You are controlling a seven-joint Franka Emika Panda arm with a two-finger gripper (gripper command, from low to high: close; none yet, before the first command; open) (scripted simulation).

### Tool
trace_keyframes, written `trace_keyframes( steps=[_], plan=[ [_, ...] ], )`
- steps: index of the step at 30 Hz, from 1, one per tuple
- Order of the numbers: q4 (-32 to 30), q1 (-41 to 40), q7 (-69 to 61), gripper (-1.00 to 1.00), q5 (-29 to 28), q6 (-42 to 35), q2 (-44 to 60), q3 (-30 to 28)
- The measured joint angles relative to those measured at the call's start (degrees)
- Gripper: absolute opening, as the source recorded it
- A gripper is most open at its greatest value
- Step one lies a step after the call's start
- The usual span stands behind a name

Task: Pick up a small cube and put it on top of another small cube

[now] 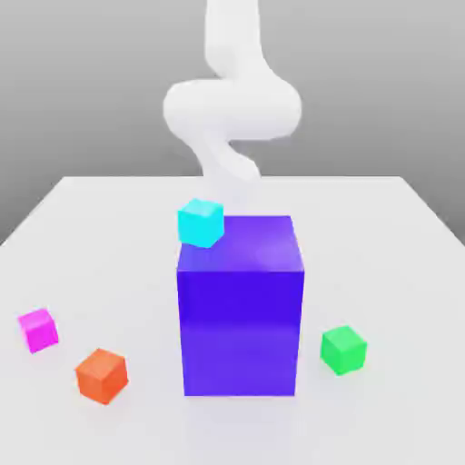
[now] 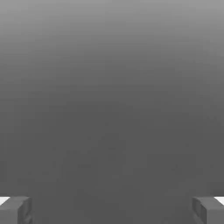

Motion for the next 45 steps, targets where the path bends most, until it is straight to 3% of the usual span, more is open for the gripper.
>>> trace_keyframes(
  steps=[10, 19, 24, 29, 30, 37, 43, 45],
  plan=[
    [-8.09, -6.74, -2.28, 0.0, 2.57, 11.13, 20.83, -12.84],
    [-15.19, -15.14, -6.96, 0.0, 8.57, 20.8, 39.84, -22.76],
    [-18.07, -21.18, -11.09, 0.0, 13.97, 26.33, 50.45, -23.17],
    [-15.97, -29.75, -18.98, 0.0, 24.29, 33.13, 60.18, -12.98],
    [-15.59, -31.31, -20.06, -1.0, 25.68, 34.22, 61.62, -11.12],
    [-15.57, -31.59, -19.99, -1.0, 25.62, 34.3, 61.74, -10.85],
    [-18.36, -25.14, -10.26, -1.0, 12.78, 27.05, 51.29, -20.05],
    [-17.08, -23.55, -10.26, -1.0, 10.72, 24.39, 50.3, -19.32]
  ],
)
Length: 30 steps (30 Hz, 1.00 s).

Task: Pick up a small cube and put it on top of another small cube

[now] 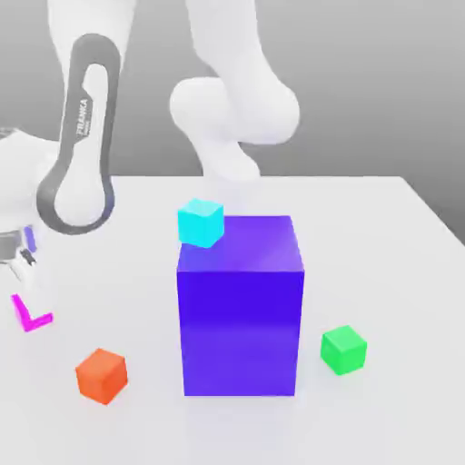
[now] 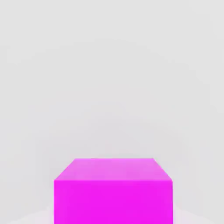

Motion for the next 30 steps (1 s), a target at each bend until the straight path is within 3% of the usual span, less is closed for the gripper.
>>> trace_keyframes(
  steps=[12, 18, 23, 30],
  plan=[
    [5.92, 14.64, -16.33, -1.0, -1.58, -11.23, -2.56, 19.08],
    [6.17, 27.08, -26.94, -1.0, -0.87, -15.38, -5.46, 29.1],
    [-1.18, 35.94, -32.91, -1.0, -0.79, -12.53, -11.82, 33.2],
    [-12.93, 40.48, -34.76, -1.0, -4.99, -3.61, -18.13, 38.13]
  ],
)
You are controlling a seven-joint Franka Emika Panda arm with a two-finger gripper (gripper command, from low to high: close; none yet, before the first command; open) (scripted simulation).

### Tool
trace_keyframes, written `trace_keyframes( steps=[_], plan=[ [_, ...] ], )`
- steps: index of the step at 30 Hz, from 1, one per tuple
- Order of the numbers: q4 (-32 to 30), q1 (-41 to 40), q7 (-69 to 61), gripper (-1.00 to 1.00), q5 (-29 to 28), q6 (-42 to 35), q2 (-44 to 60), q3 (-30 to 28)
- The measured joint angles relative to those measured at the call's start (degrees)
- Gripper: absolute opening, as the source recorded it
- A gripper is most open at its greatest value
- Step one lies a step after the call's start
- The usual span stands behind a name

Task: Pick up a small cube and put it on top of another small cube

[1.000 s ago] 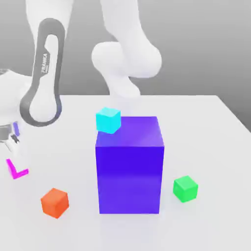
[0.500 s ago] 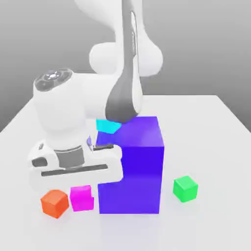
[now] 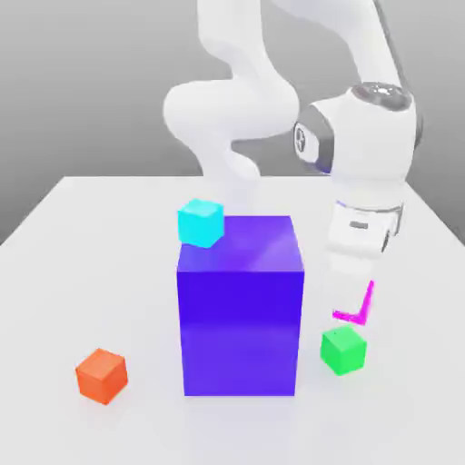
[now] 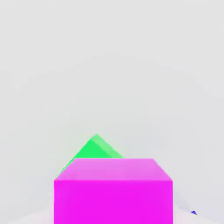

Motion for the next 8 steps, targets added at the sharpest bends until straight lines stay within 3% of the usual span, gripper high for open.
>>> trace_keyframes(
  steps=[5, 6, 8],
  plan=[
    [-0.12, -0.52, 5.14, -1.0, -7.53, 9.57, 9.54, -1.07],
    [-0.04, -0.36, 6.5, 1.0, -9.46, 11.31, 11.43, -1.76],
    [-0.04, -0.36, 6.51, 1.0, -9.46, 11.31, 11.43, -1.76]
  ],
)
